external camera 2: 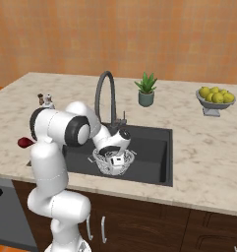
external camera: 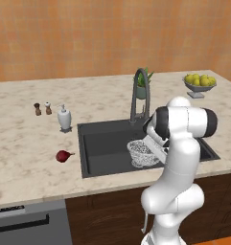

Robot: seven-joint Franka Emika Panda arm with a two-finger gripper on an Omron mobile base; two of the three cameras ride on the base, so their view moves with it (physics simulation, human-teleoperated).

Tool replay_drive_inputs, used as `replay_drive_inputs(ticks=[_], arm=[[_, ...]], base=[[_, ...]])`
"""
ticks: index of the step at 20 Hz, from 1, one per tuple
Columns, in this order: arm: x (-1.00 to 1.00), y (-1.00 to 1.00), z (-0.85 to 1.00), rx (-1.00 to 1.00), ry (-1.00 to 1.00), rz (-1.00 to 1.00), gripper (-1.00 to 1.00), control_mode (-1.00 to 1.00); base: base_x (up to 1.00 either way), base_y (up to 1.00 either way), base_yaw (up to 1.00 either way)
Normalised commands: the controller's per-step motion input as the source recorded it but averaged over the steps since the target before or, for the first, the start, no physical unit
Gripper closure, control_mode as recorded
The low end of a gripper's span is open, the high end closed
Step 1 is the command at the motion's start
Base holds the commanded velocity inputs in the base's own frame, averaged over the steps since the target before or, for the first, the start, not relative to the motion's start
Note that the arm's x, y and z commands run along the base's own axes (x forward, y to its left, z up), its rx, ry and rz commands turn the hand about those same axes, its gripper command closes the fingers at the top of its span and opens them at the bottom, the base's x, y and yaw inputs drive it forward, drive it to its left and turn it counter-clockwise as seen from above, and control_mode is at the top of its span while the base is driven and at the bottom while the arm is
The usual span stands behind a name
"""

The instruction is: Put the colander in the sink, put the pear in the colander, and turn on the sink faucet and pour water over the colander.

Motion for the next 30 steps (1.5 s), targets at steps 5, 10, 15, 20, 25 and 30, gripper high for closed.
replay_drive_inputs(ticks=[5,10,15,20,25,30], arm=[[-0.33,0.00,0.35,0.00,-0.19,0.00,-1.00,-1.00],[-0.36,0.00,0.49,0.00,-0.24,0.00,-1.00,-1.00],[-0.40,-0.04,0.59,0.00,-0.21,0.00,-1.00,-1.00],[-0.44,-0.03,0.93,0.00,-0.15,0.02,-1.00,-1.00],[-0.34,0.00,1.00,-0.03,-0.01,0.14,-1.00,-1.00],[-0.37,0.29,1.00,-0.10,0.00,0.17,-1.00,-1.00]], base=[[0.00,0.00,0.00],[0.00,0.00,0.00],[0.00,0.00,0.00],[0.00,0.00,0.00],[0.00,0.00,0.00],[0.00,0.00,0.00]])
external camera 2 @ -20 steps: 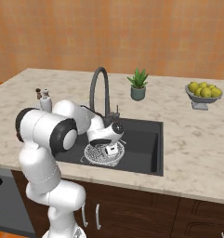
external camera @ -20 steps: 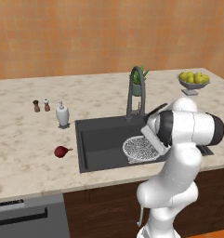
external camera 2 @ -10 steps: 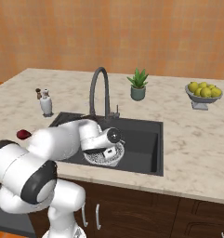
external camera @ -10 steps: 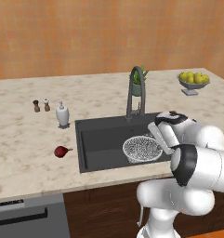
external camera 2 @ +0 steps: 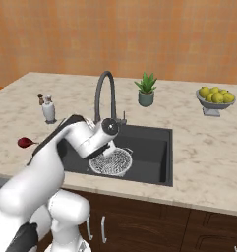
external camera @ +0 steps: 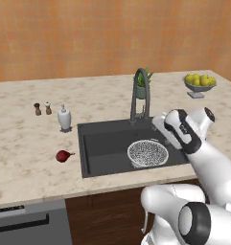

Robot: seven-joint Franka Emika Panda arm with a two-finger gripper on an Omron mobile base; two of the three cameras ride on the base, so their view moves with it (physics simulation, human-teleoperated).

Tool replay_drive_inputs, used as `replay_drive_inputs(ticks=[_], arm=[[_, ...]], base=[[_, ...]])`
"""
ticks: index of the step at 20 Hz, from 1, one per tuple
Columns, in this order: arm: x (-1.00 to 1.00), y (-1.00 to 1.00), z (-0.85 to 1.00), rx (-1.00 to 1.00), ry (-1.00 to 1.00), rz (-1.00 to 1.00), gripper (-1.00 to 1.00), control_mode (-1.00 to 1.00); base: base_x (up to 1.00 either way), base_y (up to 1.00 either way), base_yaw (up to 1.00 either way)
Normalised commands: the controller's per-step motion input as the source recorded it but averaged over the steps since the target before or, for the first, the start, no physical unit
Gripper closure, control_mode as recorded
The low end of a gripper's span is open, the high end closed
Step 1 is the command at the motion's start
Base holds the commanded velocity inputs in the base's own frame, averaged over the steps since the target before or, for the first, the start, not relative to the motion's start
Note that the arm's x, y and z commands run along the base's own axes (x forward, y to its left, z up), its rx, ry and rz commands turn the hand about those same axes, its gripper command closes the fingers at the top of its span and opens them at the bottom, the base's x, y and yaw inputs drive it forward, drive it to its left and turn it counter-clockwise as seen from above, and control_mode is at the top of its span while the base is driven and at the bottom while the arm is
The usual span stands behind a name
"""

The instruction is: Put the colander in the sink, put the pear in the colander, and turn on the sink faucet and pour water over the colander.

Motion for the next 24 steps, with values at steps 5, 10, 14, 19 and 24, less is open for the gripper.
replay_drive_inputs(ticks=[5,10,14,19,24], arm=[[-0.16,0.93,0.85,-0.20,0.06,0.16,-1.00,-1.00],[-0.02,1.00,0.21,-0.07,0.16,0.13,-1.00,-1.00],[0.01,1.00,0.00,-0.08,0.15,0.03,-1.00,-1.00],[0.00,1.00,0.00,-0.08,0.27,0.00,-1.00,-1.00],[0.07,1.00,-0.01,-0.03,0.32,0.00,-1.00,-1.00]], base=[[0.00,0.00,0.00],[0.00,0.00,0.00],[0.00,0.00,0.00],[0.00,0.00,0.00],[0.00,0.00,0.00]])
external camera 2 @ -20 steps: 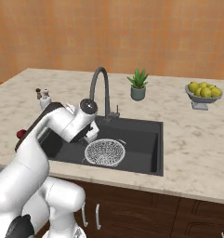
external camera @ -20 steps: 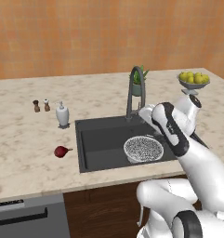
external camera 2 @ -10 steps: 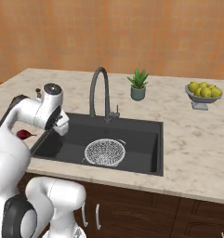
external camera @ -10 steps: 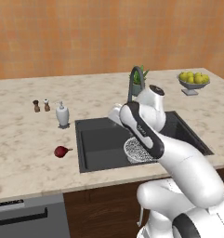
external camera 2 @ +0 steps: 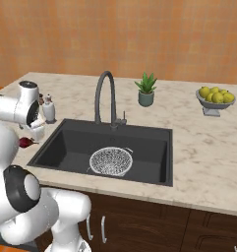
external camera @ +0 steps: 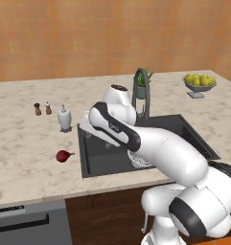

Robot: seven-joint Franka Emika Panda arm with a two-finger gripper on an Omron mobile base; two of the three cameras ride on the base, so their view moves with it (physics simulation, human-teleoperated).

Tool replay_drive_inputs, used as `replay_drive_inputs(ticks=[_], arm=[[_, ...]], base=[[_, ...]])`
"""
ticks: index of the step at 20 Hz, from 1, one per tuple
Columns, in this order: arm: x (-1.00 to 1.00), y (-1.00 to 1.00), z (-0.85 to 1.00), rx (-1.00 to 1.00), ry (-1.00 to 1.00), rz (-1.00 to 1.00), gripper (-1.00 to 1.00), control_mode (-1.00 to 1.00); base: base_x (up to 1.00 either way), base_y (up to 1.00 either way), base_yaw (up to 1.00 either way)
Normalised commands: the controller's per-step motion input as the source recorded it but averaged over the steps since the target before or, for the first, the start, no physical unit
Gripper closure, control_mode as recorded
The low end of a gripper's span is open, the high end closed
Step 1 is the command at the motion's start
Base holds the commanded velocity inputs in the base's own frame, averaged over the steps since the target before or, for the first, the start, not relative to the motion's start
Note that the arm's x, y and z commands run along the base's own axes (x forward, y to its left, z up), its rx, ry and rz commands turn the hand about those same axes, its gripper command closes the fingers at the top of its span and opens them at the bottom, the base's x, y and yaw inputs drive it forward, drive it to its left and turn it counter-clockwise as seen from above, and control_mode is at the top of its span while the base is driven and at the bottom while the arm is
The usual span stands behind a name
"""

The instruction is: Put the colander in the sink, put the pear in the colander, and turn on the sink faucet and pour water over the colander.

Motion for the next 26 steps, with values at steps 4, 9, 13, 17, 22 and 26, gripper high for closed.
replay_drive_inputs(ticks=[4,9,13,17,22,26], arm=[[0.11,0.83,-0.16,-0.03,0.25,-0.11,-1.00,-1.00],[0.28,0.65,-0.46,0.00,0.10,-0.06,-1.00,-1.00],[0.36,0.28,-0.34,0.00,-0.01,0.00,-1.00,-1.00],[0.28,0.03,-0.36,0.00,-0.03,0.00,-1.00,-1.00],[0.14,0.15,-0.40,0.00,-0.18,0.00,-1.00,-1.00],[0.22,0.12,-0.29,0.00,-0.21,-0.03,-1.00,-1.00]], base=[[0.00,0.00,0.00],[0.00,0.00,0.00],[0.00,0.00,0.00],[0.00,0.00,0.00],[0.00,0.00,0.00],[0.00,0.00,0.00]])
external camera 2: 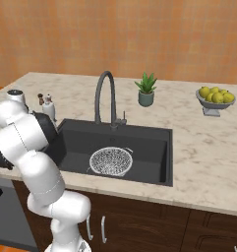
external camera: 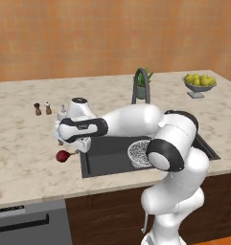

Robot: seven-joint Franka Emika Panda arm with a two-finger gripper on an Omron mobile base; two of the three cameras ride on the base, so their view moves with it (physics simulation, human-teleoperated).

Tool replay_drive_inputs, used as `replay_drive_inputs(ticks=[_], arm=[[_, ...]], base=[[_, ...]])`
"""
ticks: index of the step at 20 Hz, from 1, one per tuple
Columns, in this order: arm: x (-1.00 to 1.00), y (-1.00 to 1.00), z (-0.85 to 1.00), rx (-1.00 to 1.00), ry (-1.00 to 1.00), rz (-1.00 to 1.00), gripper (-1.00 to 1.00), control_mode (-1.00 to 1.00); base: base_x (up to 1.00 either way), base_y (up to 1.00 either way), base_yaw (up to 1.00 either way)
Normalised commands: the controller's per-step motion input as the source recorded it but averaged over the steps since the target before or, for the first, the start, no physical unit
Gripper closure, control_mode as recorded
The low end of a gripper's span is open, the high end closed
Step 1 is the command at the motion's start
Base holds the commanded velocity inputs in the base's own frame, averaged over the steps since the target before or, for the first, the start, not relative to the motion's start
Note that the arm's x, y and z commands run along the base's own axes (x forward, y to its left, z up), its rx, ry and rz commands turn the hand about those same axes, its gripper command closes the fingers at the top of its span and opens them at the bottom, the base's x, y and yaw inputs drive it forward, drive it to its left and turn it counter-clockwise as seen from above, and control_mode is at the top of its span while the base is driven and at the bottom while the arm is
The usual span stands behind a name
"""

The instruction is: Put the colander in the sink, put the pear in the colander, and turn on the sink faucet and pour water over the colander.

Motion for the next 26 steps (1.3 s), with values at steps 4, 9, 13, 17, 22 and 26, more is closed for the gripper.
replay_drive_inputs(ticks=[4,9,13,17,22,26], arm=[[0.28,0.01,-0.25,0.00,-0.09,-0.03,-1.00,-1.00],[0.23,0.10,-0.08,0.00,0.00,-0.02,-1.00,-1.00],[0.26,0.16,-0.09,0.00,0.01,-0.02,-1.00,-1.00],[0.30,0.20,-0.21,0.00,0.00,-0.03,-1.00,-1.00],[0.16,0.14,-0.33,0.00,0.02,-0.02,-1.00,-1.00],[0.11,0.09,-0.43,0.00,0.05,-0.01,-1.00,-1.00]], base=[[0.00,0.00,0.00],[0.00,0.00,0.00],[0.00,0.00,0.00],[0.00,0.00,0.00],[0.00,0.00,0.00],[0.00,0.00,0.00]])
